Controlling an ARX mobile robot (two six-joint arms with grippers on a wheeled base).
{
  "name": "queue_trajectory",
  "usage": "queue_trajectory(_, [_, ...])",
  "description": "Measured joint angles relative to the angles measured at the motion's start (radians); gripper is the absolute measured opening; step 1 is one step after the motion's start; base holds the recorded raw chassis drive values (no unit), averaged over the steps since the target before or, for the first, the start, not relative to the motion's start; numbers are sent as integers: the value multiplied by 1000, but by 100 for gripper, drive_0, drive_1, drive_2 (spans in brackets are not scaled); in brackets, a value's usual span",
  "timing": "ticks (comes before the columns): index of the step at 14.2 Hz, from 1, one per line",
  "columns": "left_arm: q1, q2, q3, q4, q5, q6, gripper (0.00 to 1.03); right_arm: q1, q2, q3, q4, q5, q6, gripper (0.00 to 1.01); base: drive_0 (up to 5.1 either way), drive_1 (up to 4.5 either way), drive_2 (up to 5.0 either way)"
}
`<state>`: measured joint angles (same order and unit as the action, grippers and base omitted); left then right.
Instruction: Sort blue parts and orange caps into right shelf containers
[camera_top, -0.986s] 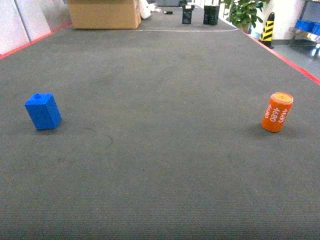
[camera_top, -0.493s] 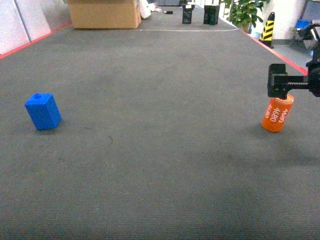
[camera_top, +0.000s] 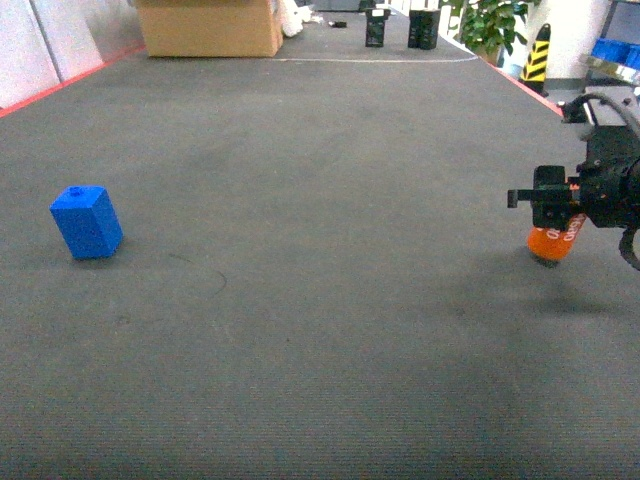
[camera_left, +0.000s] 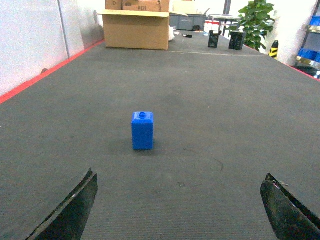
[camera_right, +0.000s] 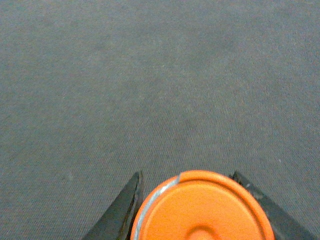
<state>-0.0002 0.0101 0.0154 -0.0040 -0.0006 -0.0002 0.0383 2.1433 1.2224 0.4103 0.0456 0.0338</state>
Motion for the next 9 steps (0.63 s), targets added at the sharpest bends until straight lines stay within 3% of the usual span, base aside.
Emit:
queue_trajectory(4, [0, 0, 0, 0, 0, 0, 98, -8, -419, -476, 285, -24, -28, 44, 0, 0, 0])
queue_trajectory(5, [-39, 27, 5, -14, -105, 0, 98, -13, -523, -593, 308, -10, -52, 44, 0, 0, 0])
queue_trajectory(6, [-92, 128, 13, 56, -210, -2, 98, -19, -574, -661, 292, -7, -53, 44, 0, 0, 0])
queue_trajectory(8, [-34, 481, 115, 288, -172, -19, 98, -20, -599, -726, 280, 0, -57, 44, 0, 0, 0])
queue_trajectory(9, [-14, 711, 195, 440, -129, 3, 98, -19, -598, -719, 287, 0, -58, 44, 0, 0, 0])
